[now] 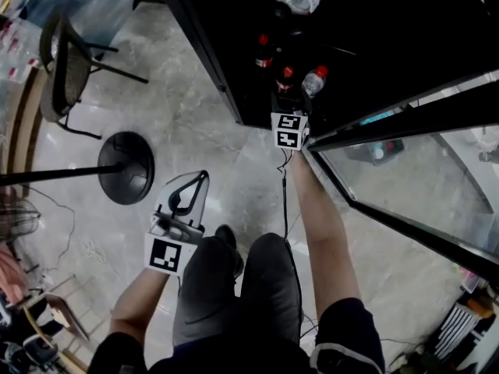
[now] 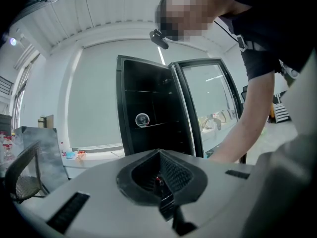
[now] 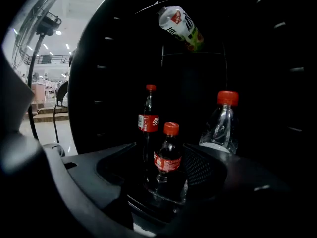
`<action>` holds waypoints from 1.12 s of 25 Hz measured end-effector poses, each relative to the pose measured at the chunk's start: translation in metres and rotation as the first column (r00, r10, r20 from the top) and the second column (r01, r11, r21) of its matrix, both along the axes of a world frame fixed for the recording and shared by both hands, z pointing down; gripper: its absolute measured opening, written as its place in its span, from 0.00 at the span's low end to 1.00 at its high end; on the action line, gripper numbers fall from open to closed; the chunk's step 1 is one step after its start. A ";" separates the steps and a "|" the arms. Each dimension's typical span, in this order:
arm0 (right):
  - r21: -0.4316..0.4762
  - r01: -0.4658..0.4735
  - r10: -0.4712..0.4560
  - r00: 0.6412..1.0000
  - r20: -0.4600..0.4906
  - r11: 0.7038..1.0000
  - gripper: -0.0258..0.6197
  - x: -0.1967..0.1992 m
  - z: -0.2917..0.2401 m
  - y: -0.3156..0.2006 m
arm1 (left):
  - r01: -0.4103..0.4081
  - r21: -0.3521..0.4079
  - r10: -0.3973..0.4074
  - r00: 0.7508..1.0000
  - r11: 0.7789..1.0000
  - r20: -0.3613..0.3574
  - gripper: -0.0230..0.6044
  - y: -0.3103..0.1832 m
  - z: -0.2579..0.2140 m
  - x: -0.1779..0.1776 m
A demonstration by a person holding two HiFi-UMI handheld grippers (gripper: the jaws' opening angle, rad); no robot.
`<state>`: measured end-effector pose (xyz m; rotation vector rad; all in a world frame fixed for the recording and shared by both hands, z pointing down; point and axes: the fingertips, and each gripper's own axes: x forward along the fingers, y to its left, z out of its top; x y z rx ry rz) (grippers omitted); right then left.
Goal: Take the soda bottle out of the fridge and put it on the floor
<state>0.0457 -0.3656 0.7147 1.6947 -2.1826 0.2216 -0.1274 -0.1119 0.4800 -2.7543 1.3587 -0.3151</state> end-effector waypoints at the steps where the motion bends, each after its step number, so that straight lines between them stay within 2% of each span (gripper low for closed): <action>1: 0.005 -0.006 0.006 1.000 0.004 1.000 0.52 0.001 0.003 -0.003 | 0.000 0.007 0.000 1.000 1.000 -0.002 0.07 -0.001 0.003 -0.001; 8: 0.008 -0.030 0.030 0.999 0.021 1.000 0.52 0.005 0.034 -0.025 | -0.003 0.027 0.003 1.000 1.000 0.003 0.07 -0.004 0.032 -0.004; 22: 0.079 -0.076 0.078 0.997 -0.020 0.994 0.54 0.006 0.058 -0.057 | 0.008 0.067 -0.009 1.000 0.998 0.011 0.07 -0.013 0.057 -0.012; 25: 0.071 -0.074 0.077 0.996 -0.046 0.995 0.54 0.005 0.066 -0.062 | 0.015 0.064 -0.016 1.000 0.998 0.012 0.07 -0.016 0.064 -0.014; 28: 0.074 -0.082 0.085 0.996 -0.033 0.994 0.54 0.007 0.072 -0.064 | 0.013 0.069 -0.015 1.000 0.998 0.017 0.07 -0.017 0.069 -0.016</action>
